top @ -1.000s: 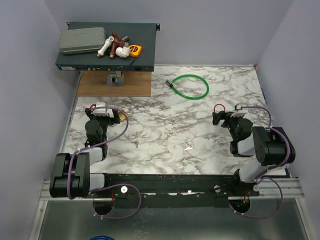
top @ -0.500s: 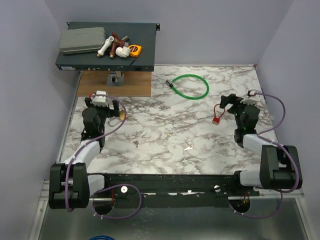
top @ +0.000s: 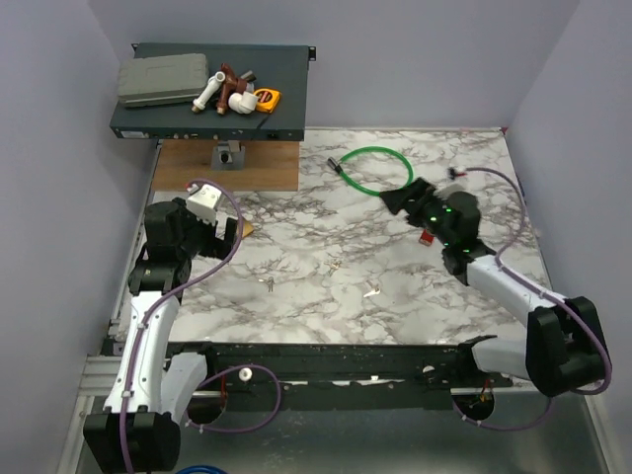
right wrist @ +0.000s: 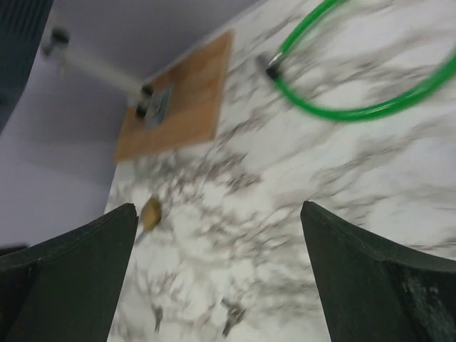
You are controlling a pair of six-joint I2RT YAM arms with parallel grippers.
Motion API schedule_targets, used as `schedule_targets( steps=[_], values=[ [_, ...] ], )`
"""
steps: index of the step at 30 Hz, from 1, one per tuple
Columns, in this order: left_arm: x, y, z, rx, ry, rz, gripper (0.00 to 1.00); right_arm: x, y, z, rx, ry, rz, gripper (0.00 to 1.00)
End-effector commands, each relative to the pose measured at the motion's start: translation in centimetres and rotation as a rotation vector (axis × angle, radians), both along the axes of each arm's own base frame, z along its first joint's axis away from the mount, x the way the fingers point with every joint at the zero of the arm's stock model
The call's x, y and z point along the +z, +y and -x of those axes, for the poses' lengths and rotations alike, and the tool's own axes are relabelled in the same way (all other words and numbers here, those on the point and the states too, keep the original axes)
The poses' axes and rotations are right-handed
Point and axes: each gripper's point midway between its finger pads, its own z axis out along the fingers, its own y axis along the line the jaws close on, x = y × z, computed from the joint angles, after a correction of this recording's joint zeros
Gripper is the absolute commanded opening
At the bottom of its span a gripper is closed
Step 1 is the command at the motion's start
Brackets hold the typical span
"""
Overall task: Unlock with the key
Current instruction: Pick up the key from the center of the board.
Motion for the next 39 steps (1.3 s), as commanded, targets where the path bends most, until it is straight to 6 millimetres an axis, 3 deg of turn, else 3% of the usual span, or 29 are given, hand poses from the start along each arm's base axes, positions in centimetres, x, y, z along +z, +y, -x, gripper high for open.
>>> schedule_targets(
  steps=[1,4,10,14,17,28,39],
  values=[
    [-2.9,-1.5,5.7,-0.118,0.222,0.011,0.98,-1.4,10.6,4.8,0.249,0.031,0.328,1.00],
    [-3.9,-1.2,6.5,-0.117,0.303,0.002,0.97,-4.1,14.3,7.3,0.315,0.088,0.430,0.97],
    [-5.2,-0.5,6.9,-0.096,0.402,-0.007,0.94,-7.4,23.6,14.0,0.527,0.034,0.682,0.94],
    [-5.1,-0.3,6.8,-0.094,0.419,-0.007,0.94,-9.6,28.0,16.6,0.656,0.008,0.755,0.90],
    [-5.3,0.0,6.9,-0.101,0.424,-0.026,0.94,-10.4,30.4,17.1,0.707,-0.017,0.776,0.87],
    [-6.4,2.1,5.6,-0.070,0.456,-0.055,0.95,-14.0,35.1,15.3,0.744,-0.049,0.892,0.78],
    [-6.2,2.4,5.1,-0.078,0.442,-0.064,0.95,-16.9,35.4,14.8,0.753,-0.034,0.964,0.61]
  ],
)
